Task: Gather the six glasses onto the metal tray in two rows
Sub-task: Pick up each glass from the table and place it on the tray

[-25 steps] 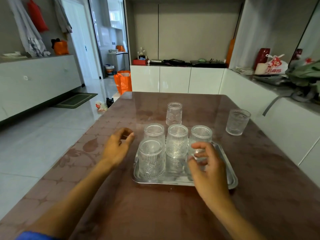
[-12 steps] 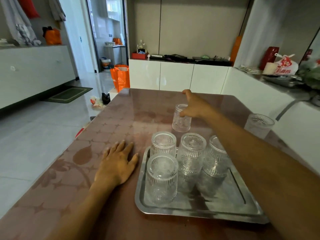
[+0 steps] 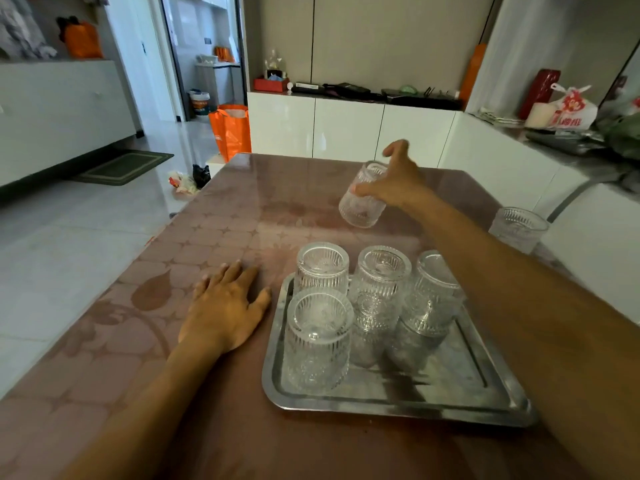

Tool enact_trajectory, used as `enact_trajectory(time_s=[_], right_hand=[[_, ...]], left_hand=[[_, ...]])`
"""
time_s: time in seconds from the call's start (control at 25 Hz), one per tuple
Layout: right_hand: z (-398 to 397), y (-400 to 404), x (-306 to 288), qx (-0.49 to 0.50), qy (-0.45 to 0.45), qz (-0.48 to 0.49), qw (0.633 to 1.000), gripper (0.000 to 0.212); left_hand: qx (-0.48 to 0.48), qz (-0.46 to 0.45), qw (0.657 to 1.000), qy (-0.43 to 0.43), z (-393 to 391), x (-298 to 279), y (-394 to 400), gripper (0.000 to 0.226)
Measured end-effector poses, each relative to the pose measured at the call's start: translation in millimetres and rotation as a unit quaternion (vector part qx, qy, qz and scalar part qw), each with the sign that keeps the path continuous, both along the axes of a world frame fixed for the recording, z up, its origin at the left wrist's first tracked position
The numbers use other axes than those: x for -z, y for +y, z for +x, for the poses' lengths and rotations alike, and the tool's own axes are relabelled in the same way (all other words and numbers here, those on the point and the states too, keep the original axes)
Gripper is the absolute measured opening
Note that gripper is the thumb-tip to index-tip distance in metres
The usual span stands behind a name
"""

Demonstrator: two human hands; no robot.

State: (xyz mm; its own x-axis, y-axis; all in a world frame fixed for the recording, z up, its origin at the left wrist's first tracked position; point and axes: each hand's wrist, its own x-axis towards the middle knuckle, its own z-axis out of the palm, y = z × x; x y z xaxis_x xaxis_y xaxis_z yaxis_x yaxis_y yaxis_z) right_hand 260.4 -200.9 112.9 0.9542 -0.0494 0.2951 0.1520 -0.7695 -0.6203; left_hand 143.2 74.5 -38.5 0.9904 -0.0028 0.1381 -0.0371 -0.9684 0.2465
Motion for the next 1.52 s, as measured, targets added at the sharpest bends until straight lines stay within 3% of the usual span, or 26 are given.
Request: enact_trajectory(time_s=[0.16, 0.24, 0.32, 0.4, 0.52, 0.64, 0.92, 1.24, 1.36, 1.52], right_hand=[[-96.1, -20.7, -32.5, 0.024, -0.175, 0.129, 0.976, 0.07], [-154.2, -28.2, -31.5, 0.004, -0.209, 0.196, 0.958, 0.067], [-207.0, -32.9, -21.0, -0.021, -0.222, 0.193, 0.956, 0.061], [-239.7, -32.5, -5.3, -0.038, -0.204, 0.118, 0.971, 0.055], [-253.1, -23.9, 18.3, -0.033, -0.154, 0.014, 0.987, 0.055], [-248.9, -13.4, 33.8, -0.032, -0.135, -0.064, 0.988, 0.056], [-240.0, -11.0, 56.2, -0.038, -0.125, -0.113, 0.985, 0.057], [-238.9, -5.3, 71.2, -0.073, -0.103, -0.157, 0.979, 0.06], [-244.3, -20.0, 66.8, -0.088, -0.122, -0.066, 0.986, 0.061], [-229.5, -72.7, 54.2, 0.036, -0.191, 0.125, 0.973, 0.049]], left_hand=[[0.004, -0.057, 0.998, -0.019, -11.6, -18.0, -7.4, 0.054], [0.005, -0.171, 0.984, -0.048, -24.8, -30.1, -11.1, 0.036], [-0.023, -0.292, 0.951, -0.095, -42.5, -42.5, -14.1, 0.032], [-0.005, -0.341, 0.924, -0.176, -62.0, -58.8, -19.1, 0.026], [0.127, -0.301, 0.909, -0.258, -92.2, -87.5, -38.7, 0.02], [0.218, -0.222, 0.916, -0.252, -114.1, -97.9, -60.7, 0.019], [0.227, -0.191, 0.924, -0.242, -117.1, -88.7, -73.0, 0.017], [0.215, -0.214, 0.932, -0.201, -116.3, -87.9, -72.6, 0.027], [0.204, -0.297, 0.92, -0.157, -112.0, -93.3, -68.9, 0.031], [0.092, -0.378, 0.906, -0.165, -88.9, -82.8, -51.6, 0.026]])
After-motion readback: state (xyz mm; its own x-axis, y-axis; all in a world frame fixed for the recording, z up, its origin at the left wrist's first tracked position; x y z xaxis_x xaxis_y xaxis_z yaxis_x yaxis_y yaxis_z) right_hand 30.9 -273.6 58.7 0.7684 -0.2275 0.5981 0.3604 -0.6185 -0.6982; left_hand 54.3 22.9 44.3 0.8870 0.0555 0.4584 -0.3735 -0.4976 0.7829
